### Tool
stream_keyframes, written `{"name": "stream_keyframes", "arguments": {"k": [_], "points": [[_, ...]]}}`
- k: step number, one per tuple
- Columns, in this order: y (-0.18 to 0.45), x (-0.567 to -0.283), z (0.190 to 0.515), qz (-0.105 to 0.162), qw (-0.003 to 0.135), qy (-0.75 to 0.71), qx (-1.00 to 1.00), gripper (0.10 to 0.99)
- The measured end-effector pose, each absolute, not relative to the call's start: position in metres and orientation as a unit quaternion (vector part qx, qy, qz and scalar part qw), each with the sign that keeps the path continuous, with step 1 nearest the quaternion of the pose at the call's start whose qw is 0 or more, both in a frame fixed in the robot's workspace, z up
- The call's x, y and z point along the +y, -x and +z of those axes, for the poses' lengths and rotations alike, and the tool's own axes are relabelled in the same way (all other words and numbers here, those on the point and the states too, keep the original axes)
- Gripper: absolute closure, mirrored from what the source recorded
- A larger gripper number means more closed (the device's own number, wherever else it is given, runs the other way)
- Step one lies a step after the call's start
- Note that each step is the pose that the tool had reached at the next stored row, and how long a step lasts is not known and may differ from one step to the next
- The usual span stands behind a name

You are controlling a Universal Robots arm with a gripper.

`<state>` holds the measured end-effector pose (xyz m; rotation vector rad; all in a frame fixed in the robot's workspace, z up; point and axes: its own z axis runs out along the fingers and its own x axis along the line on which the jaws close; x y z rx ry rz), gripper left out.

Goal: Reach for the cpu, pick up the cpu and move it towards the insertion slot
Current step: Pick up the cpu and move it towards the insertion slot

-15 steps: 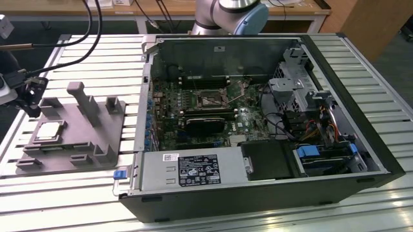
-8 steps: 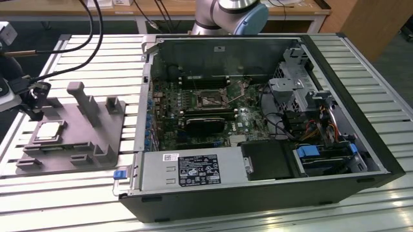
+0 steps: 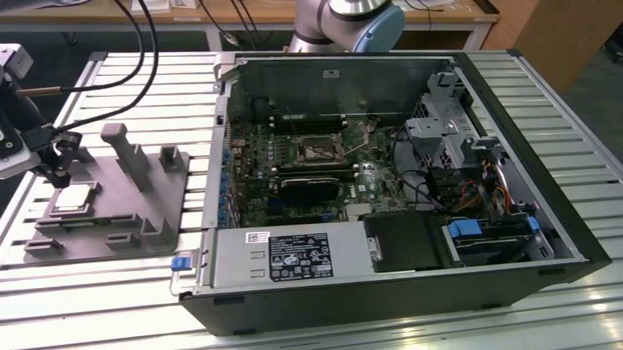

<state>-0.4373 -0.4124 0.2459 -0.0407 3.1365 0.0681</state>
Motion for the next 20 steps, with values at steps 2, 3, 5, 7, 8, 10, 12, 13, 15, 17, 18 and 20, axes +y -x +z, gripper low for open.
{"name": "stream_keyframes", "arguments": {"k": [2, 3, 5, 7, 8, 10, 12, 13, 15, 17, 18, 20], "points": [[0.438, -0.412, 0.242, 0.022, 0.002, 0.013, 1.000, 0.980], [0.439, -0.412, 0.240, 0.022, 0.002, 0.013, 1.000, 0.980], [0.440, -0.411, 0.237, 0.022, 0.002, 0.014, 1.000, 0.980], [0.441, -0.411, 0.233, 0.022, 0.002, 0.014, 1.000, 0.980], [0.442, -0.410, 0.231, 0.022, 0.002, 0.014, 1.000, 0.980], [0.444, -0.409, 0.228, 0.022, 0.002, 0.015, 1.000, 0.980], [0.447, -0.409, 0.224, 0.022, 0.003, 0.015, 1.000, 0.980], [0.448, -0.408, 0.222, 0.022, 0.003, 0.015, 1.000, 0.980], [0.450, -0.408, 0.219, 0.022, 0.003, 0.015, 1.000, 0.980], [0.451, -0.407, 0.215, 0.022, 0.003, 0.015, 1.000, 0.980], [0.452, -0.406, 0.213, 0.022, 0.003, 0.015, 1.000, 0.980], [0.453, -0.405, 0.209, 0.022, 0.003, 0.015, 1.000, 0.980]]}}
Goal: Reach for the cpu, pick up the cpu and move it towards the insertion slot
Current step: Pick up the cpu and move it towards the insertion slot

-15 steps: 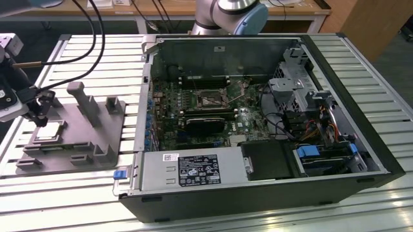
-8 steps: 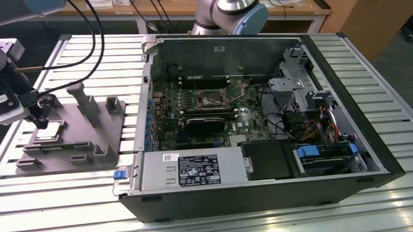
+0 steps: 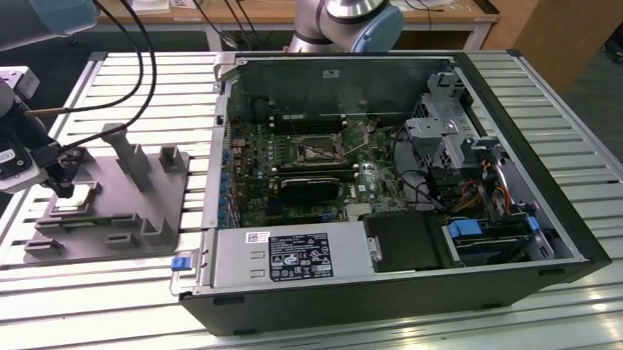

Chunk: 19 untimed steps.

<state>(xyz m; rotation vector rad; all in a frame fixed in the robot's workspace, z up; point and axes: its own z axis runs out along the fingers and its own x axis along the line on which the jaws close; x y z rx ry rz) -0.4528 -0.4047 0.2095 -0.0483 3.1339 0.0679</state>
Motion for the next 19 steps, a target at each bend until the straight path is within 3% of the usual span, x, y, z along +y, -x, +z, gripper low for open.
{"name": "stream_keyframes", "arguments": {"k": [16, 18, 19], "points": [[0.4588, -0.4033, 0.1991, 0.022, 0.003, 0.016, 1.000, 0.973], [0.4589, -0.4033, 0.1990, 0.022, 0.004, 0.016, 1.000, 0.855], [0.4589, -0.4033, 0.1991, 0.022, 0.003, 0.016, 1.000, 0.855]]}}
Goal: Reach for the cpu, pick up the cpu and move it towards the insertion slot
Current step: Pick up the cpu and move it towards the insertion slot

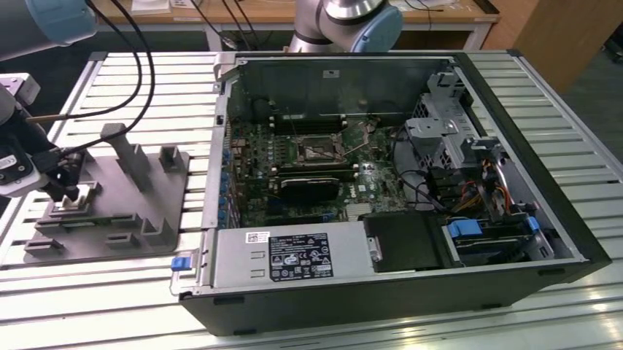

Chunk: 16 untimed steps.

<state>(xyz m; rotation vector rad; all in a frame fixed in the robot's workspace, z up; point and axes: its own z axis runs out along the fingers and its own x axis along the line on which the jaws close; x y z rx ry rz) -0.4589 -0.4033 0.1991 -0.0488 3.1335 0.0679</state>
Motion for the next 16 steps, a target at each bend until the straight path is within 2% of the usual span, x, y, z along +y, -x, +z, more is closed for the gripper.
{"name": "stream_keyframes", "arguments": {"k": [2, 3, 5, 6, 8, 9, 10, 16], "points": [[0.4589, -0.4033, 0.1990, 0.022, 0.003, 0.016, 1.000, 0.733], [0.4589, -0.4033, 0.1990, 0.022, 0.004, 0.016, 1.000, 0.733], [0.4589, -0.4033, 0.1991, 0.022, 0.003, 0.016, 1.000, 0.616], [0.4589, -0.4033, 0.1990, 0.022, 0.003, 0.016, 1.000, 0.616], [0.4589, -0.4033, 0.1991, 0.022, 0.003, 0.016, 1.000, 0.502], [0.4589, -0.4034, 0.1991, 0.022, 0.003, 0.016, 1.000, 0.502], [0.4590, -0.4033, 0.1990, 0.022, 0.003, 0.016, 1.000, 0.439], [0.4583, -0.4033, 0.1920, 0.022, 0.004, 0.016, 1.000, 0.439]]}}
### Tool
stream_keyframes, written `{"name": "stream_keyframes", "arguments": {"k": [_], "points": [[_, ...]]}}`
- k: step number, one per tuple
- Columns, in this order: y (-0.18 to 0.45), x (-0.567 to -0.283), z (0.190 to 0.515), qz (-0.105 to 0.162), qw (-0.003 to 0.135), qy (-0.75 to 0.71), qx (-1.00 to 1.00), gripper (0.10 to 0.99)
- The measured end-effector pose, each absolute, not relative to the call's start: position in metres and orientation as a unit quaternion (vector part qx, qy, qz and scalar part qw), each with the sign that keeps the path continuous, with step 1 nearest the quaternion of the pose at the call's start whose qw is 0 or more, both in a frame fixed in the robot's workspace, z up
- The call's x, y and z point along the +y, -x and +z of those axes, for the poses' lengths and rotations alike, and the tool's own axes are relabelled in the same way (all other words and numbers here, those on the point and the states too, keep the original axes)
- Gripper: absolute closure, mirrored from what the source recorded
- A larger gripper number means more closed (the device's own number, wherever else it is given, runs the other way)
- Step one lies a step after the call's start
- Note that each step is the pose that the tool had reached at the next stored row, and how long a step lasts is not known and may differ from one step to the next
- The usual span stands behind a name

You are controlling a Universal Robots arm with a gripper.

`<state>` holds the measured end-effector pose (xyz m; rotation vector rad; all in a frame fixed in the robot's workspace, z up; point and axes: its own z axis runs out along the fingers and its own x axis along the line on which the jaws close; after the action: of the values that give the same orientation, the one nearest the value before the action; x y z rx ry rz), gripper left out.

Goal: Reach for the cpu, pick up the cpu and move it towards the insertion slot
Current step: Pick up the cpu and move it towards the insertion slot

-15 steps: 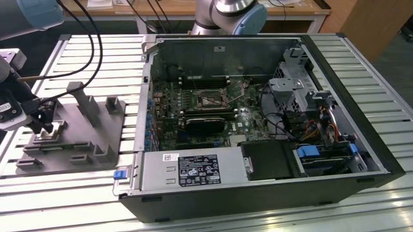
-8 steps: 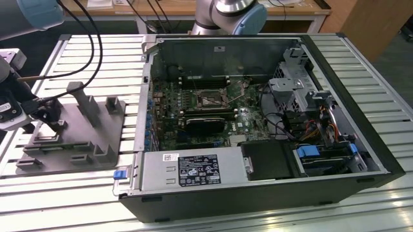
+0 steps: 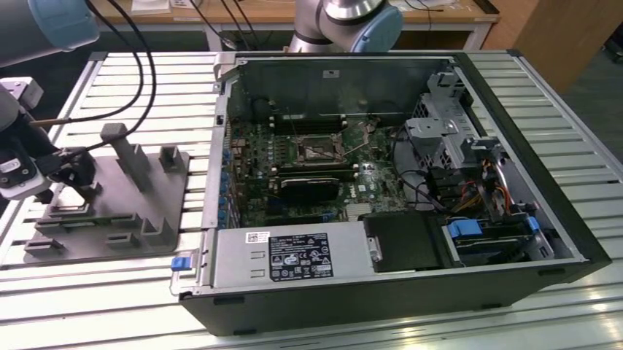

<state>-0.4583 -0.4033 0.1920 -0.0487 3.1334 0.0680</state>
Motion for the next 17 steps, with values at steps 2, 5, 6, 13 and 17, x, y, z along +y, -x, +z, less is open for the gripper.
{"name": "stream_keyframes", "arguments": {"k": [2, 5, 6, 13, 17], "points": [[0.4577, -0.4033, 0.1901, 0.022, 0.004, 0.016, 1.000, 0.439], [0.4575, -0.4033, 0.1875, 0.022, 0.004, 0.014, 1.000, 0.439], [0.4575, -0.4033, 0.1870, 0.022, 0.003, 0.013, 1.000, 0.439], [0.4566, -0.4031, 0.1840, 0.022, 0.004, 0.011, 1.000, 0.439], [0.4563, -0.4029, 0.1836, 0.022, 0.004, 0.011, 1.000, 0.439]]}}
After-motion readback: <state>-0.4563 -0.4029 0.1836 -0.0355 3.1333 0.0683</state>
